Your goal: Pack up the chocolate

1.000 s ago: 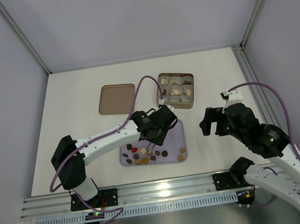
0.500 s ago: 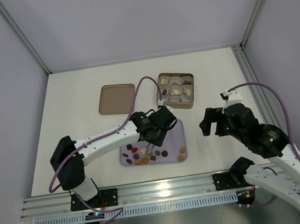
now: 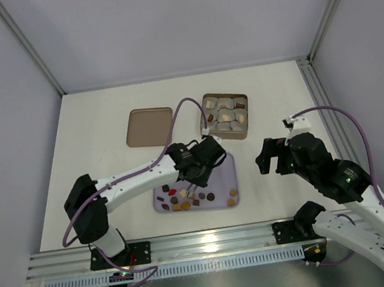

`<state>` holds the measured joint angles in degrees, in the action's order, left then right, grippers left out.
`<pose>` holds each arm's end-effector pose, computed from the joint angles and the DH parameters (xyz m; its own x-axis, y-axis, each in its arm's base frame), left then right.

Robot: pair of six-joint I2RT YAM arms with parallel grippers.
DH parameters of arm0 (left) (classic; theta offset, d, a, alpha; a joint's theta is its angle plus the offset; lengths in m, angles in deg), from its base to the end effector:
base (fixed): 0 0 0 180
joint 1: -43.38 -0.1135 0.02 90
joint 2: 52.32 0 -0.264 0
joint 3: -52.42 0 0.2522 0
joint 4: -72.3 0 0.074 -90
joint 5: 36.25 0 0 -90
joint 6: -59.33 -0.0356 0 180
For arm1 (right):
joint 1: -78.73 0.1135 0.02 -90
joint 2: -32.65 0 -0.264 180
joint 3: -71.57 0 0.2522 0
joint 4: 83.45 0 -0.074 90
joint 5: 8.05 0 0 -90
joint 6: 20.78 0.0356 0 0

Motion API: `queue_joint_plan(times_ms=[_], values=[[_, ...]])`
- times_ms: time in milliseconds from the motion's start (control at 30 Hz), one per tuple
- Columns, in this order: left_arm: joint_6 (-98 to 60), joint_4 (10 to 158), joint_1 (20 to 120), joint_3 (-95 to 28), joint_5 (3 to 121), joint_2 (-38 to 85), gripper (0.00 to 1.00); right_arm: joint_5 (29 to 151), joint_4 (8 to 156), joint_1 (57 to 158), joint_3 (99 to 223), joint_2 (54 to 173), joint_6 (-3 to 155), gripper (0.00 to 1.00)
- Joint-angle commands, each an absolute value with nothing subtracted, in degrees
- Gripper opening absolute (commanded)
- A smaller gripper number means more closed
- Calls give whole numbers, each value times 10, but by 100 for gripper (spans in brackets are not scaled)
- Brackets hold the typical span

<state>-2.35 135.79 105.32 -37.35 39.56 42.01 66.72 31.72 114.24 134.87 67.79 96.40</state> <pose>0.1638 -0.2888 0.2560 -0.7695 0.4658 -0.4369 0.5082 0.8609 0.0228 0.0977 0.0582 0.3198 -0.6101 0.1061 -0.7852 -0.1239 0.9660 0.2268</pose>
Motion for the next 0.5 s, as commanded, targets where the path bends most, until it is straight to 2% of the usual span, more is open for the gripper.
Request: queue_joint_plan(times_ms=[0,467], values=[[-19,1360,1056,-377,381,390,31,667,330,1141,1350,674,967,100],[-14,1386,1056,-336,406,325,31,667,331,1141,1348,677,968,100]])
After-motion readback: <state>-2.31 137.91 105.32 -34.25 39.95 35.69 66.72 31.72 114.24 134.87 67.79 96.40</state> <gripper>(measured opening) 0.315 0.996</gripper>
